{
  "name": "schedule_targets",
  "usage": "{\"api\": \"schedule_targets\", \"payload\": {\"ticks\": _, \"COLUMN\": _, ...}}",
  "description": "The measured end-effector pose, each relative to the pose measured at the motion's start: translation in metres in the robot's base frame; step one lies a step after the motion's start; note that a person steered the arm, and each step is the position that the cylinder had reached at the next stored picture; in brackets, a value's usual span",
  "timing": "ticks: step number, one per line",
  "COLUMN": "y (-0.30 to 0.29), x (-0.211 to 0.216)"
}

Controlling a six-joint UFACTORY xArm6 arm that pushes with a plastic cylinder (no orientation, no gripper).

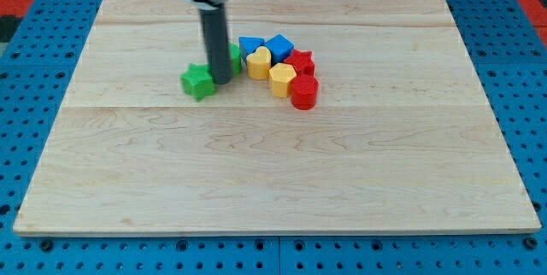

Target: Move green circle closer to the green star

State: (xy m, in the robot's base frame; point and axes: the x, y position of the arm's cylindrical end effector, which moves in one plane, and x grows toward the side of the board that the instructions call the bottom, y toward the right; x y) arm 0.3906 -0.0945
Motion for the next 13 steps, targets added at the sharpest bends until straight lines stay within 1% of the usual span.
{"api": "schedule_targets", "payload": {"ticks": 1, "y": -0.039, "x": 0.001}}
{"api": "schedule_targets", "payload": {"ticks": 2, "y": -0.057, "x": 0.001}}
{"api": "schedule_targets", "payload": {"ticks": 4, "y": 0.028, "x": 0.001}}
{"api": "schedule_targets", "payload": {"ticks": 5, "y": 0.033, "x": -0.005}}
{"api": "schedule_targets", "payload": {"ticks": 6, "y": 0.043, "x": -0.03}}
{"api": "schedule_targets", "payload": {"ticks": 7, "y": 0.07, "x": -0.04}}
{"api": "schedule_targets", "payload": {"ticks": 8, "y": 0.078, "x": -0.064}}
{"api": "schedule_targets", "payload": {"ticks": 9, "y": 0.051, "x": -0.095}}
{"api": "schedule_targets", "payload": {"ticks": 10, "y": 0.026, "x": -0.099}}
{"api": "schedule_targets", "payload": {"ticks": 12, "y": 0.008, "x": -0.068}}
{"api": "schedule_targets", "payload": {"ticks": 13, "y": 0.017, "x": -0.068}}
